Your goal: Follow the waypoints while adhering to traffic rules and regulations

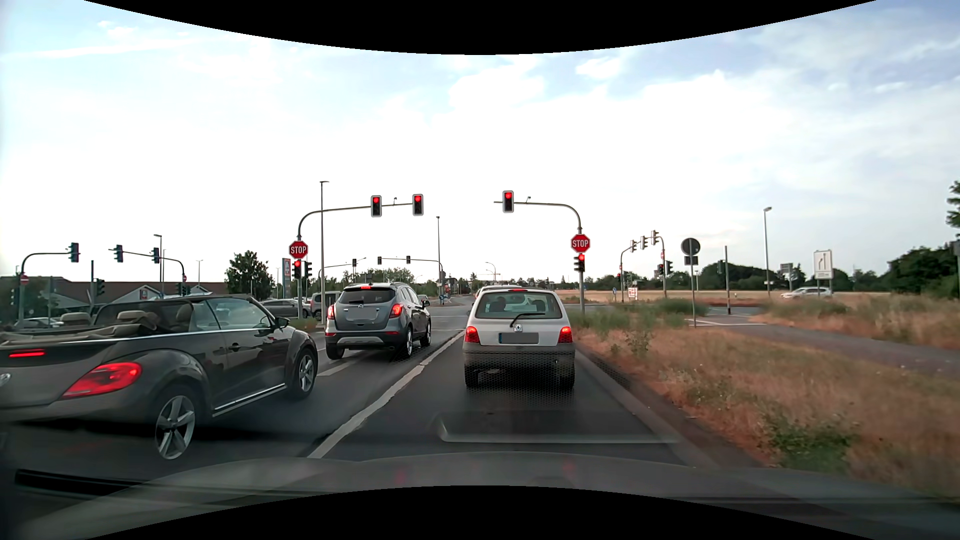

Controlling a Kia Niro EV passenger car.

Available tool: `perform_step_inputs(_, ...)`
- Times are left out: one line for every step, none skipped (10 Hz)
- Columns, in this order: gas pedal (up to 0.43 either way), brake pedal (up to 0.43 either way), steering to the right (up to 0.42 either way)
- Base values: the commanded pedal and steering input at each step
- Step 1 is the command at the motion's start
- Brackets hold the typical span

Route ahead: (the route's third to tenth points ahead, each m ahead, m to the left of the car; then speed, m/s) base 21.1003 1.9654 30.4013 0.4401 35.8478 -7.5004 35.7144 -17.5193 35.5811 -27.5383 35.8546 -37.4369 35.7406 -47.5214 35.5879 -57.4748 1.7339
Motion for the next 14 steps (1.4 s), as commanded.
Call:
perform_step_inputs(0.000, 0.201, -0.010)
perform_step_inputs(0.000, 0.201, -0.010)
perform_step_inputs(0.000, 0.201, -0.010)
perform_step_inputs(0.000, 0.201, -0.010)
perform_step_inputs(0.000, 0.201, -0.010)
perform_step_inputs(0.000, 0.201, -0.010)
perform_step_inputs(0.000, 0.201, -0.009)
perform_step_inputs(0.000, 0.201, -0.010)
perform_step_inputs(0.000, 0.201, -0.010)
perform_step_inputs(0.000, 0.201, -0.010)
perform_step_inputs(0.000, 0.201, -0.010)
perform_step_inputs(0.000, 0.201, -0.009)
perform_step_inputs(0.000, 0.201, -0.010)
perform_step_inputs(0.000, 0.201, -0.010)
